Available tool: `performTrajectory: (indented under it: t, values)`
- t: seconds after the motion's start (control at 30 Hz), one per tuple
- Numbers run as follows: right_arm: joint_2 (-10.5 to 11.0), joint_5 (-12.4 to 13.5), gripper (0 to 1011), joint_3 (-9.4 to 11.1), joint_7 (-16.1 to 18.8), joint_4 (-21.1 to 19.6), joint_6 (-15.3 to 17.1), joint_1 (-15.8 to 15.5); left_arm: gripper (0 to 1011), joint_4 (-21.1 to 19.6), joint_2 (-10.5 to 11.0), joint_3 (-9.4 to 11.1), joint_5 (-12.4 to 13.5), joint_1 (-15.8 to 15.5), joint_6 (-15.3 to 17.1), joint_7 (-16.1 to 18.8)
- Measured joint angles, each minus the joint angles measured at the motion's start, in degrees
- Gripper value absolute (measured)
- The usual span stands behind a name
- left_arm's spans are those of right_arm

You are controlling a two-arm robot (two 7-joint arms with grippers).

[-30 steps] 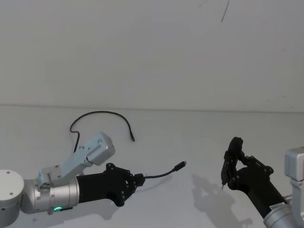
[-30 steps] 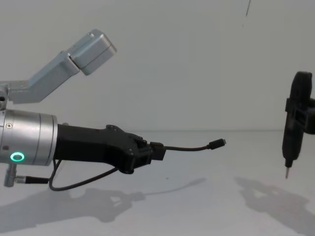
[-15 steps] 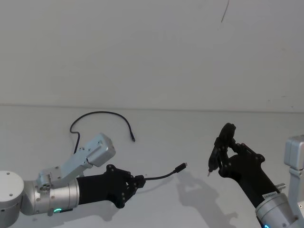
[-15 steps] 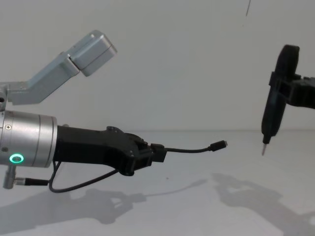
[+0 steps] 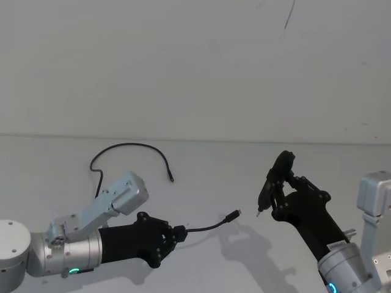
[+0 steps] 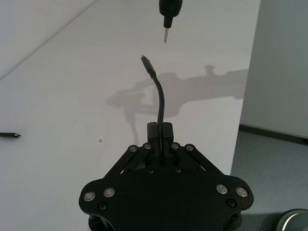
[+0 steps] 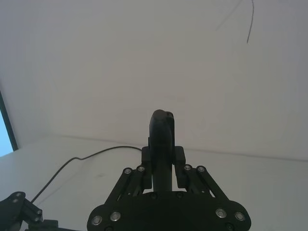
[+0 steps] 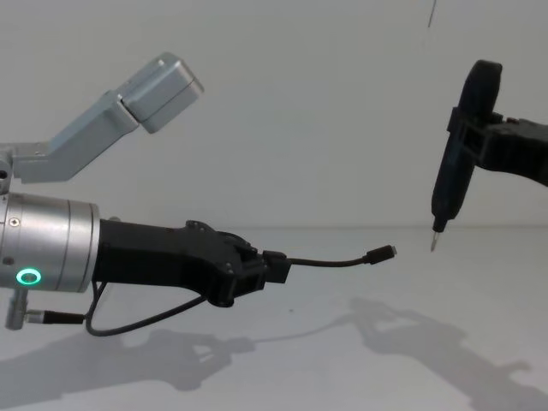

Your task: Pick up the data cable with the one hand.

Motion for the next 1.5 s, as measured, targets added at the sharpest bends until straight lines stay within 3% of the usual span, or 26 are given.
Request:
performTrajectory:
  t: [0.6,1.5]
  values:
    - [-2.5,-0.4,269,-0.3,1.6,5.0,-2.0,2.7,43,-0.1,0.0,0.0,0.0,0.0,0.0,0.0]
    - [-4.7,-0.3,269,0.0,3.7,7.7,-2.4,3.6,43,-0.1,0.0,0.0,0.0,0.0,0.0,0.0]
